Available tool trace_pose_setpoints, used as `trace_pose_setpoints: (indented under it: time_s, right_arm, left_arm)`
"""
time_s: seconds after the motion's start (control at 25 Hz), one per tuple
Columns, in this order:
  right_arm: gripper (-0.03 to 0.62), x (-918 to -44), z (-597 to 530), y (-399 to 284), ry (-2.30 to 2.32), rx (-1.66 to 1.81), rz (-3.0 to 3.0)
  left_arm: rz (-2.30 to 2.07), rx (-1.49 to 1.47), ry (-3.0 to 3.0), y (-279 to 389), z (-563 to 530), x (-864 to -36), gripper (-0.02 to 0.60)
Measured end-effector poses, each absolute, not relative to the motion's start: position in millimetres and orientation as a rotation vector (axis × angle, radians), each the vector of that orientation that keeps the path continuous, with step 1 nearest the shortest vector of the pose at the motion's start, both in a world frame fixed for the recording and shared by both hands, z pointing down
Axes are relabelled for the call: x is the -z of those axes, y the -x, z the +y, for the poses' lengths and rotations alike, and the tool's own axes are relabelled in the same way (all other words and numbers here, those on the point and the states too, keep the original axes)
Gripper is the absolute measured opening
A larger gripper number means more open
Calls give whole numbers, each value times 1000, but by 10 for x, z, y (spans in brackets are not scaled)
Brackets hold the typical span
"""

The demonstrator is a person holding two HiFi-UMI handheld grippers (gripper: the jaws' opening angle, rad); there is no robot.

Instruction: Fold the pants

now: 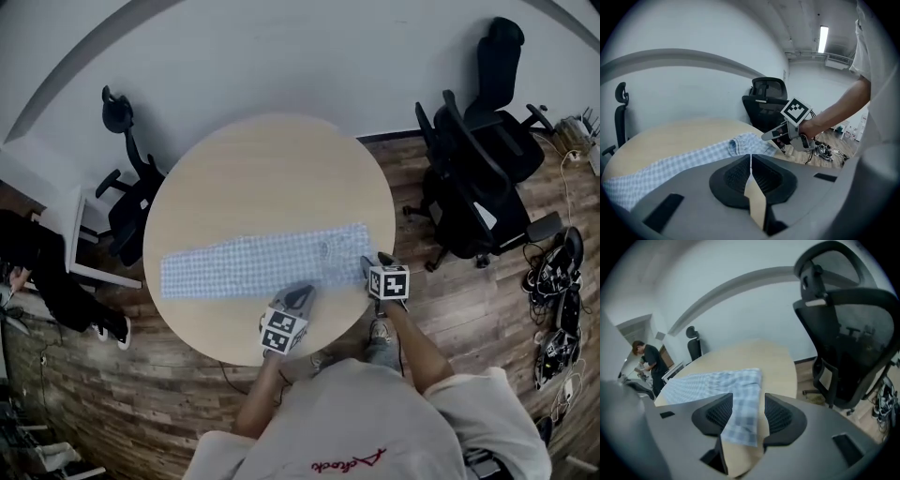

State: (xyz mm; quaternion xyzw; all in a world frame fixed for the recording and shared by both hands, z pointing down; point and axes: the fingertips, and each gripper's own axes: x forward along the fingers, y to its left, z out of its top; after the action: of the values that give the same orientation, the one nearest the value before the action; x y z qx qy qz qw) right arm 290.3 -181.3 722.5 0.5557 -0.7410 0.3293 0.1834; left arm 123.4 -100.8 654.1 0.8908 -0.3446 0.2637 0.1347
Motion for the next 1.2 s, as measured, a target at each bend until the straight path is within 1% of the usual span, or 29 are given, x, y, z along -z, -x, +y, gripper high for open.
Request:
trace_pose_setpoints:
  time_s: [0.08, 0.2, 0.36, 0.56, 0.6, 0.64, 0.8, 0.96, 1.2]
  right_arm:
    - [227, -7329, -1793, -3060, -1575, -1007, -2054]
    - [218, -7488, -1773, -3068, -1519, -1052, -2031]
    - [167, -7575, -1750, -3047, -1479, -1023, -2004]
    - [141, -7600, -1739, -2986, -1379, -930, -2018]
    - [110, -7605, -1736, -2957, -1351, -916, -2027]
    - [91, -7611, -1737, -2931, -1335, -917, -2031]
    - [66, -7615, -1781, -2924, -1325, -1027, -2056]
    - [54, -7568, -1830, -3102, -1363, -1140, -2109]
    - [55, -7532, -1968, -3650, -1409, -1156, -2126]
  left_arm:
    - [-982, -778, -2584, -1350, -1027, -6556, 38]
    - [-983, -801, -2573, -1419, -1054, -6590, 38]
    - [-1027, -814, -2538, -1352, -1102, -6601, 38]
    - [-1060, -814, -2516, -1388, -1150, -6596, 38]
    - [-1056, -815, -2515, -1432, -1153, -6603, 38]
    - [-1053, -817, -2514, -1480, -1157, -6607, 38]
    - [-1041, -830, -2519, -1671, -1182, -6597, 38]
    - [-1040, -843, -2521, -1784, -1202, -6587, 38]
    - [-1024, -853, -2525, -2089, -1279, -6608, 38]
